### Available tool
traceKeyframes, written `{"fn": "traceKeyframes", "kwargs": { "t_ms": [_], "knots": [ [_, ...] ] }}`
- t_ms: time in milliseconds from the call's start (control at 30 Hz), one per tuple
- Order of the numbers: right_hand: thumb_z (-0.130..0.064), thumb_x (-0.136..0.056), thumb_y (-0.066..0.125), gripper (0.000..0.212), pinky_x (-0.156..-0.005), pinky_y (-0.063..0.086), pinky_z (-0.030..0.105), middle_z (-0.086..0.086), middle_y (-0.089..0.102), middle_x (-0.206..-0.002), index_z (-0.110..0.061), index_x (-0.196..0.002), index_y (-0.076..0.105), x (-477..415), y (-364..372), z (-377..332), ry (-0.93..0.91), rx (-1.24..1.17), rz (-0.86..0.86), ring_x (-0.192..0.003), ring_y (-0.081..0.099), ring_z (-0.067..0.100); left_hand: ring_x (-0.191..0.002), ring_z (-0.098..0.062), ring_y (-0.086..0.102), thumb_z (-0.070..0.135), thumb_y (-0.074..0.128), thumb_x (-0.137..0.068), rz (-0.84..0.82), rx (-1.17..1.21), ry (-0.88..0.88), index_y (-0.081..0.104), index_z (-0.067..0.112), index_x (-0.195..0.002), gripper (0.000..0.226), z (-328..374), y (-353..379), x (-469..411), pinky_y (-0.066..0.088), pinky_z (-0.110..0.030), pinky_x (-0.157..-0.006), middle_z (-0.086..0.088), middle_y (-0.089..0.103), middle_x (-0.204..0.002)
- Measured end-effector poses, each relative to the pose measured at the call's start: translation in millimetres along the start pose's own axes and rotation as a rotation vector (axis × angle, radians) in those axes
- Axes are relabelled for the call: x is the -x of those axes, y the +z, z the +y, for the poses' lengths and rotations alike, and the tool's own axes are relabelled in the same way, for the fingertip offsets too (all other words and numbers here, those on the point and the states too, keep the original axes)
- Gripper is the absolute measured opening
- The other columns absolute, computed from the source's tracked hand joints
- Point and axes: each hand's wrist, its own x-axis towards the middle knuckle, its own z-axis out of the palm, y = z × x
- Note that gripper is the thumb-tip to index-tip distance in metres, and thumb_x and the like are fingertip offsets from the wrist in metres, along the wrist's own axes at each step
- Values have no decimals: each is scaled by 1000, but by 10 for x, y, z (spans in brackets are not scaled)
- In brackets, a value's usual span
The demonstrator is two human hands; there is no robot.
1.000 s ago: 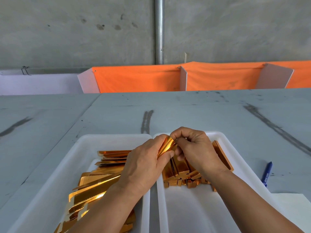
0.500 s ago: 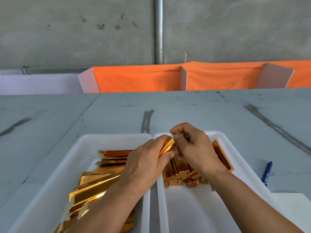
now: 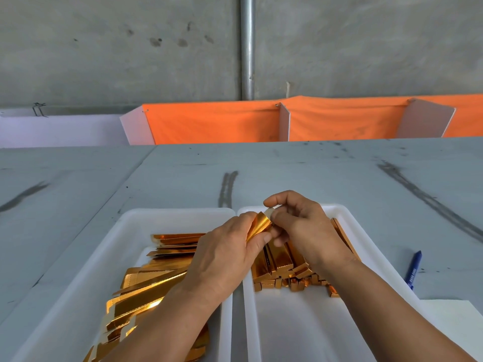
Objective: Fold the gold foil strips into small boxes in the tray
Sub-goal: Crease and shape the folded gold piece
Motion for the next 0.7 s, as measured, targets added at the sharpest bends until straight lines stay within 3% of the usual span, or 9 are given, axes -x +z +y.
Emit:
{"fn": "traceKeyframes", "kwargs": {
  "t_ms": [200,300,500,600,700],
  "knots": [
    [-7,-96,59,18,-61,53,25,5,69,-66,-22,-106,61,-7,17,-7,10,-4,26,-54,63,15,-78,-8,54,66,18,-84,-3,-15,12,42,30,-125,59,0,-5,16,39,-15,-63,13,54,-94],
    [-13,-99,55,11,-59,52,24,8,68,-66,-16,-103,65,-4,0,-17,73,-164,50,-56,63,17,-76,-7,53,63,22,-88,4,-1,5,41,31,-123,51,-3,-6,17,38,-14,-61,14,51,-91],
    [-7,-100,47,26,-50,55,23,8,65,-67,-3,-98,72,-9,-26,-72,171,-518,7,-57,65,17,-77,-6,52,61,27,-90,22,13,-9,42,30,-126,51,-2,-23,4,34,-9,-60,17,47,-91],
    [-6,-97,54,22,-51,54,22,14,66,-77,-5,-95,76,-14,-22,-70,182,-509,-21,-59,64,15,-80,-6,52,62,27,-88,16,3,-6,40,31,-129,53,-5,-25,7,34,-9,-62,15,49,-94],
    [-7,-94,62,15,-53,54,20,11,67,-71,-9,-93,77,-4,-10,-65,176,-477,-51,-57,62,13,-85,-6,54,63,28,-87,24,14,-1,40,32,-131,55,-8,-27,17,40,-12,-67,13,55,-101]
  ]
}}
